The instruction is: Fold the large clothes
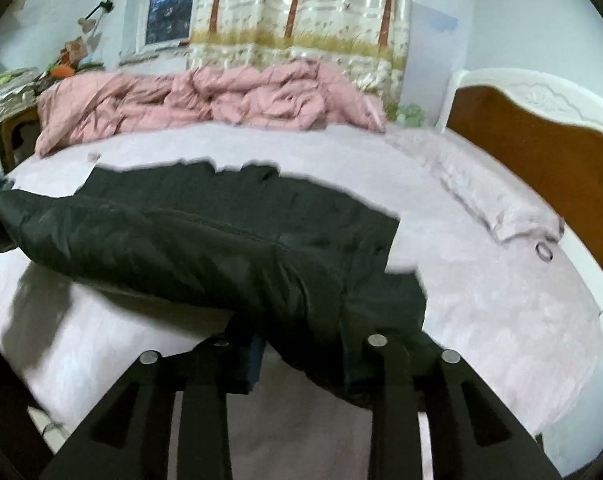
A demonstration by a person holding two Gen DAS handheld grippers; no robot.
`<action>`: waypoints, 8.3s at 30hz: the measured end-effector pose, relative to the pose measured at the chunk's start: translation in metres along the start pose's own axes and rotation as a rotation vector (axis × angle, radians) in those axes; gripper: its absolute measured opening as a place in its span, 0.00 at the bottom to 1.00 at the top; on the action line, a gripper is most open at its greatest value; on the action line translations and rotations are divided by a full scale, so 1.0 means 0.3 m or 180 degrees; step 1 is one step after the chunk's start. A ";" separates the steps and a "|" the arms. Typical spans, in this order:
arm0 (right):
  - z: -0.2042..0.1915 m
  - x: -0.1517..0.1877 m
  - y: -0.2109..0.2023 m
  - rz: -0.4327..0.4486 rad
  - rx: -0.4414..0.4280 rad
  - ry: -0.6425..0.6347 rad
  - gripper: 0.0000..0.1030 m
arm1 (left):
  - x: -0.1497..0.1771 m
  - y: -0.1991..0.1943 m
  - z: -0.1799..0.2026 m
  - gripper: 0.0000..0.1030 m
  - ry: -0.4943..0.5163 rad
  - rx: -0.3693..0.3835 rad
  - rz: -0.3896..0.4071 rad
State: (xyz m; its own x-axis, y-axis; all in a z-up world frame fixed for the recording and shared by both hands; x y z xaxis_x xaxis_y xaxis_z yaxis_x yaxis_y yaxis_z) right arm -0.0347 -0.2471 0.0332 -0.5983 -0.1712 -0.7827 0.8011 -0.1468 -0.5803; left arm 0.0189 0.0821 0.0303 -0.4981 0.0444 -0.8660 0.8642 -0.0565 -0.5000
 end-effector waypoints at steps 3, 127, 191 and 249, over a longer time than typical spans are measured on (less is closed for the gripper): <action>0.065 -0.148 0.049 0.0295 0.0368 0.0081 0.87 | -0.155 0.105 0.000 1.00 -0.0035 -0.0090 0.0135; -0.031 0.087 0.255 -0.0398 -0.0059 0.0521 0.85 | 0.135 0.250 0.314 0.59 0.0035 0.0712 -0.0618; -0.304 -0.166 0.620 -0.1248 -0.0937 0.1068 0.00 | 0.077 0.494 0.321 0.18 -0.0293 0.0824 -0.0409; 0.339 0.178 0.476 0.0127 -0.0870 0.3606 0.67 | -0.041 0.228 0.206 1.00 -0.0561 0.0903 0.0774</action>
State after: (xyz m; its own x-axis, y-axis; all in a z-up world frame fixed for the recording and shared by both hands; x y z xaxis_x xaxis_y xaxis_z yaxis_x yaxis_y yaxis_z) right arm 0.0462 -0.3764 -0.0686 -0.3268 0.8174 -0.4745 0.8784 0.0774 -0.4717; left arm 0.0797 0.0159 0.0063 -0.3077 -0.1744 -0.9354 0.9166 -0.3180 -0.2422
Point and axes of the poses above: each gripper's, at about its wrist camera, not at the fingertips, and y roughly the way its jaws point, z to its right, x to its underside, the point moved 7 cm from there along y, roughly the way its jaws point, and after that the axes turned 5 degrees about -y, right-handed, at the moved point
